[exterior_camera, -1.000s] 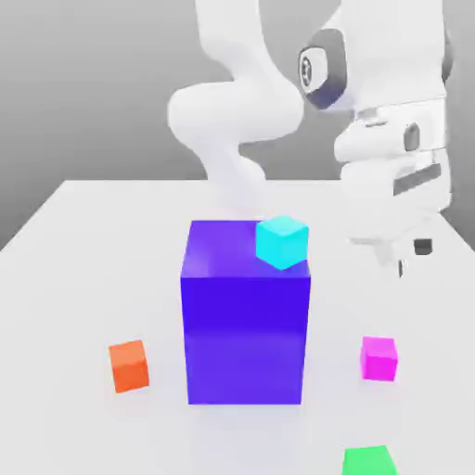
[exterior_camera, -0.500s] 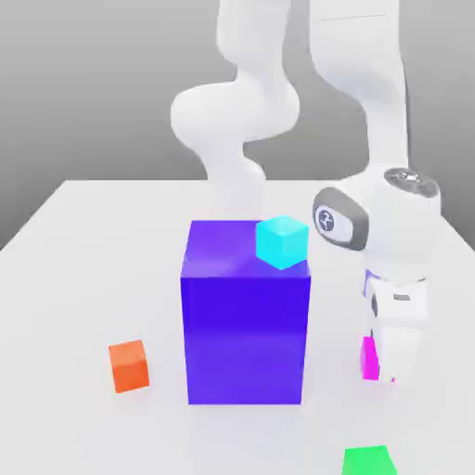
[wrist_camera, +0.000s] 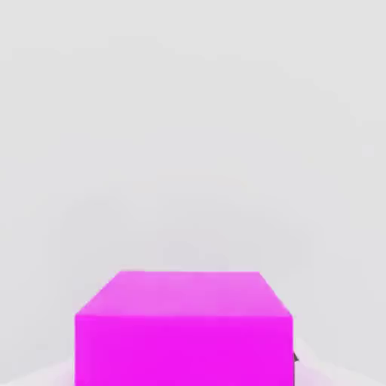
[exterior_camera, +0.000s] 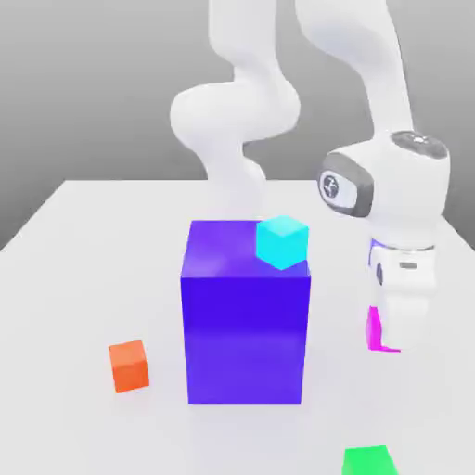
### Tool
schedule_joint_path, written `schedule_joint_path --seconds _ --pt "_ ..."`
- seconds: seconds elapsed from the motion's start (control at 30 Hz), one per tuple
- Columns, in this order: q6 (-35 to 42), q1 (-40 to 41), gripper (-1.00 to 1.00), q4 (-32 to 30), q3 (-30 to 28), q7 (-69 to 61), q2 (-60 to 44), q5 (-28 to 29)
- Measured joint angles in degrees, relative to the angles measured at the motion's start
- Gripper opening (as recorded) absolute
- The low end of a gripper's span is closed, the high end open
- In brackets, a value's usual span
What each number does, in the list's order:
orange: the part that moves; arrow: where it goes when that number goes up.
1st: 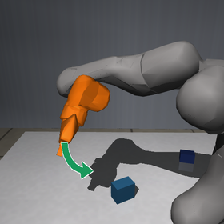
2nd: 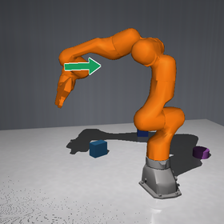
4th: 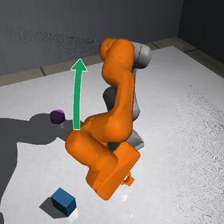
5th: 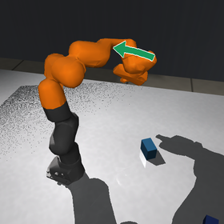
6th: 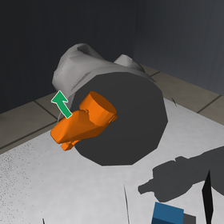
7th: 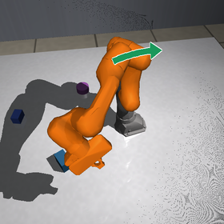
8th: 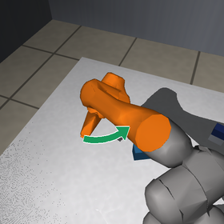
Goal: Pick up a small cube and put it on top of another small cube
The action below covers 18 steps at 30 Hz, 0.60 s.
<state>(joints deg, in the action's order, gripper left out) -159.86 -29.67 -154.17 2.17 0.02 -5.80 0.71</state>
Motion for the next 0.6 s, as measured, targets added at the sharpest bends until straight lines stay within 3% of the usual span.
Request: schedule_joint_path --seconds 0.37,0.5,0.53,0.6 --pt "14.04 6.41 -1.00 22.57 -7.23 4.70 -8.58 -3.10" --pt "9.14 7.41 -1.00 24.80 -7.14 4.23 -15.75 -4.57" --pt "7.92 7.55 1.00 24.94 -7.00 4.08 -17.12 -4.82" --pt "7.92 7.55 1.00 24.94 -7.00 4.07 -17.12 -4.82"
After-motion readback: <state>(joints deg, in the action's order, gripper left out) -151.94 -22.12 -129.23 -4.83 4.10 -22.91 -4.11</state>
